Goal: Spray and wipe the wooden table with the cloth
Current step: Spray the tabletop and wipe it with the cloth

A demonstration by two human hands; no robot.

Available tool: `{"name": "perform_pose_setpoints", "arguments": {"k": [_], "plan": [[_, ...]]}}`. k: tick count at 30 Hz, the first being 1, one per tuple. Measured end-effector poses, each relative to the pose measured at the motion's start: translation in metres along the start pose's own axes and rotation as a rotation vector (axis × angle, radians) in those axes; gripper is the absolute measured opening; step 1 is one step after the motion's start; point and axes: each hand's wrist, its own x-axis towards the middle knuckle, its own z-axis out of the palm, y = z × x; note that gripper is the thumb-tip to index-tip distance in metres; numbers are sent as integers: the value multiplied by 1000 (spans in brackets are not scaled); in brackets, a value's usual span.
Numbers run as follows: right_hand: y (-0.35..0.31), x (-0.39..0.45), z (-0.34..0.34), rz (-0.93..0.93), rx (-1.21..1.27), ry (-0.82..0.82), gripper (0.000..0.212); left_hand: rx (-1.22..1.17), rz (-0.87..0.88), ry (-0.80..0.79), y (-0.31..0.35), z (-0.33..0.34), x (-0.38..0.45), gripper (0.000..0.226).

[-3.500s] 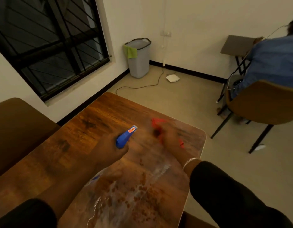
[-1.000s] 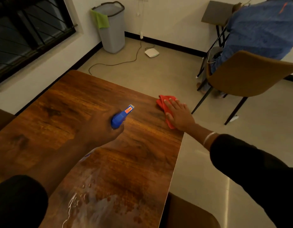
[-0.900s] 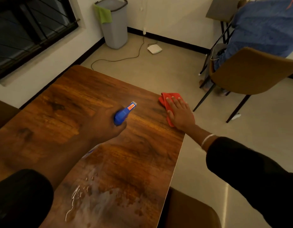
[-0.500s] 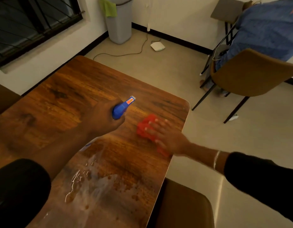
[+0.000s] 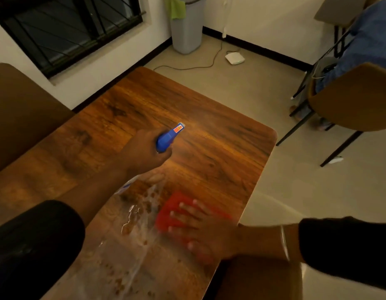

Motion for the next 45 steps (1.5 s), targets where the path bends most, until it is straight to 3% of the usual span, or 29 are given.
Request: {"name": "perform_pose_setpoints", "arguments": {"k": [3, 5, 10, 12, 15, 19, 22, 24, 26, 29, 32, 37, 41, 43, 45], "plan": [[-34, 23, 3, -216, -47, -76, 57, 26, -40, 15, 1, -19, -14, 26], [-20, 51, -15, -168, -101, -57, 58, 67, -61, 51, -1, -33, -27, 24], [51, 132, -85, 526, 78, 8, 72, 207, -71, 64, -12, -67, -73, 31], [52, 153, -96, 610, 161, 1, 74, 253, -81, 30, -19, -76, -92, 34], [3, 174, -79, 528, 121, -12, 69, 183, -116, 94, -31, -82, -117, 21], [-83, 176, -29, 198, 37, -18, 61, 158, -97, 144, -41, -89, -131, 21], [-83, 178, -19, 89, 23, -17, 58, 165, -24, 161, -45, -92, -136, 23], [-52, 184, -32, 141, -13, 0, 58, 150, -12, 143, -51, -90, -139, 19], [-6, 191, -54, 345, 4, 31, 59, 122, -27, 149, -56, -89, -141, 35], [38, 187, -73, 587, 73, 60, 58, 104, -30, 170, -59, -90, -145, 35], [4, 185, -60, 503, 29, 61, 59, 111, -12, 188, -63, -94, -149, 42], [-112, 145, 5, 141, 61, 25, 59, 168, 57, 203, -54, -90, -149, 39], [-105, 76, 26, -39, -5, 3, 58, 146, 80, 193, -47, -83, -148, 37], [-59, 52, 8, 57, -74, -18, 59, 50, 38, 145, -44, -78, -147, 28], [-4, 33, -20, 346, -35, -51, 61, 26, 51, 143, -42, -73, -147, 28]]}}
